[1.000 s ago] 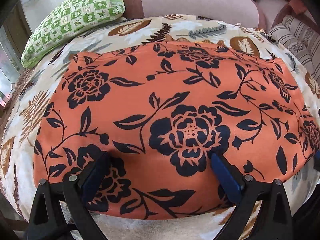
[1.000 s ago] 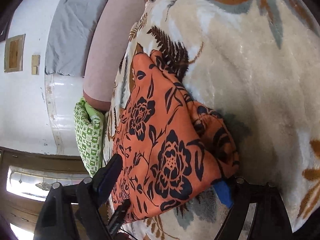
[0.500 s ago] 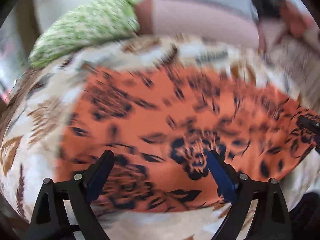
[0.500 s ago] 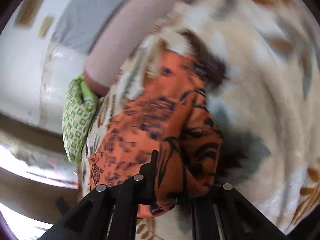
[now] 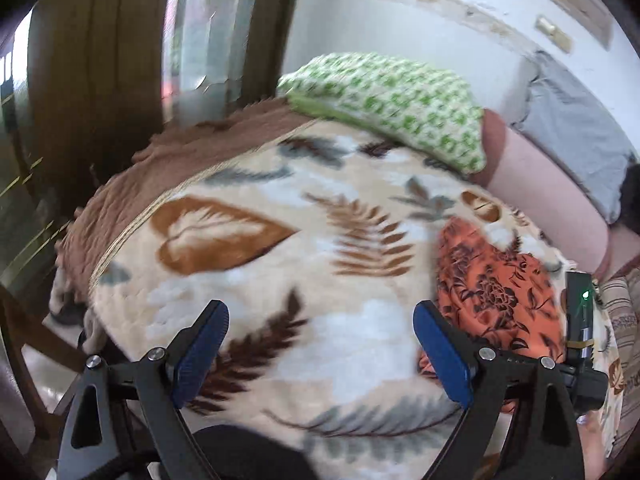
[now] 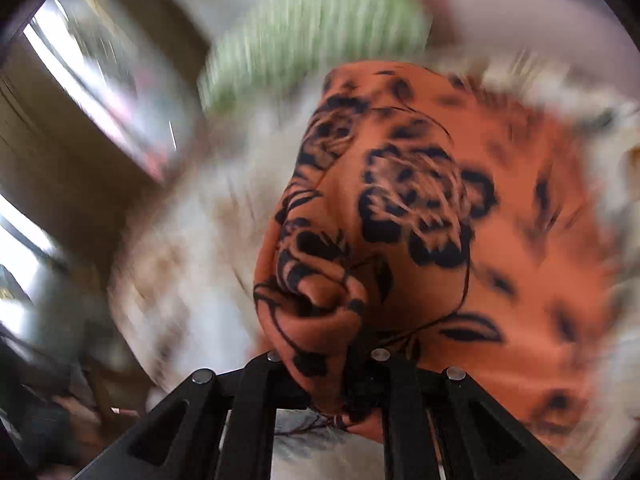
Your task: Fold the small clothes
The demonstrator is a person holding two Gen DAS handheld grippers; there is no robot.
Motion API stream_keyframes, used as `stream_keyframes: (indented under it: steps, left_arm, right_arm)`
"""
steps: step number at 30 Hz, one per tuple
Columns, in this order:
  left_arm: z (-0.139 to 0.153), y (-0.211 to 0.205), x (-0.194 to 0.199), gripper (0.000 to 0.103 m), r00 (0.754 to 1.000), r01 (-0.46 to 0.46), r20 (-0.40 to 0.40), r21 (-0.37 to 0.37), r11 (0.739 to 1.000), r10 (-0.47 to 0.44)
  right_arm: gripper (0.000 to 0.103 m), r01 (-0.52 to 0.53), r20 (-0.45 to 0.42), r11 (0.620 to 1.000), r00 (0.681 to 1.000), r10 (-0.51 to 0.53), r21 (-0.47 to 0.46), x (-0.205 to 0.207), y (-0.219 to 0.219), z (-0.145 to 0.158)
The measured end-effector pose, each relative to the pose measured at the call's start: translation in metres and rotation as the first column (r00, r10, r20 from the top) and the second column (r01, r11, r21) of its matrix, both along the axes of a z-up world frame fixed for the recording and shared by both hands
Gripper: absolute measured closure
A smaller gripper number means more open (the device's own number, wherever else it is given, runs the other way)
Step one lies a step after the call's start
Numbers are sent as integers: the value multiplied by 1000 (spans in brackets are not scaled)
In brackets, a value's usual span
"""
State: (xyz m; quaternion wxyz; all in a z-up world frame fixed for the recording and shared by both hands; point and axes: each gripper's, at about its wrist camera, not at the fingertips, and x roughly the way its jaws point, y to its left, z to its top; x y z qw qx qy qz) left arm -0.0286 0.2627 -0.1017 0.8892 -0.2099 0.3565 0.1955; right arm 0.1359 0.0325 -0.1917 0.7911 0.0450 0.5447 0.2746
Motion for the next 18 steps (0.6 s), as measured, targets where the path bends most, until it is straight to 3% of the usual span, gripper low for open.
stream_keyframes:
  steps: [2, 5, 8, 9, 11, 12, 13, 15, 18]
  left_arm:
    - [-4, 6, -5, 9, 1000, -5, 12, -4, 1000, 5]
    - [-11, 9, -1, 9, 1000, -4, 14, -40, 999, 5]
    - [-10, 1, 3, 9, 999, 35, 22, -26, 999, -35]
    - [-8, -2, 2, 9, 999, 47, 23, -17, 999, -47]
    - [-5, -5, 4, 9, 998, 59, 19, -10, 998, -59]
    - [-4, -5, 4, 9, 998, 60, 20, -10, 998, -60]
    - [-2, -4, 3, 9, 998, 54, 21, -7, 999, -54]
    - [2, -2, 5, 9, 999, 45, 19, -1, 999, -45]
    - [13, -13, 10, 9, 996, 78, 33, 10, 997, -79]
  right_arm:
    - [91, 36, 11, 999, 999, -36, 41, -1, -4, 14]
    - [89, -25, 64, 999, 998, 28, -34, -4, 4, 37]
    - [86, -56, 116, 996, 991, 64, -74, -20, 16, 45]
    - [82, -73, 134, 992, 987, 86, -102, -25, 24, 42]
    - [55, -131, 130, 980, 980, 151, -146, -35, 40, 28]
    - [30, -167, 125, 976, 975, 185, -142, -41, 44, 22]
    - [25, -192, 159, 972, 964, 212, -133, -50, 45, 24]
    - [25, -217, 210, 974, 951, 225, -61, -64, 41, 37]
    - [23, -188, 193, 975, 968, 162, 122, -74, 17, 50]
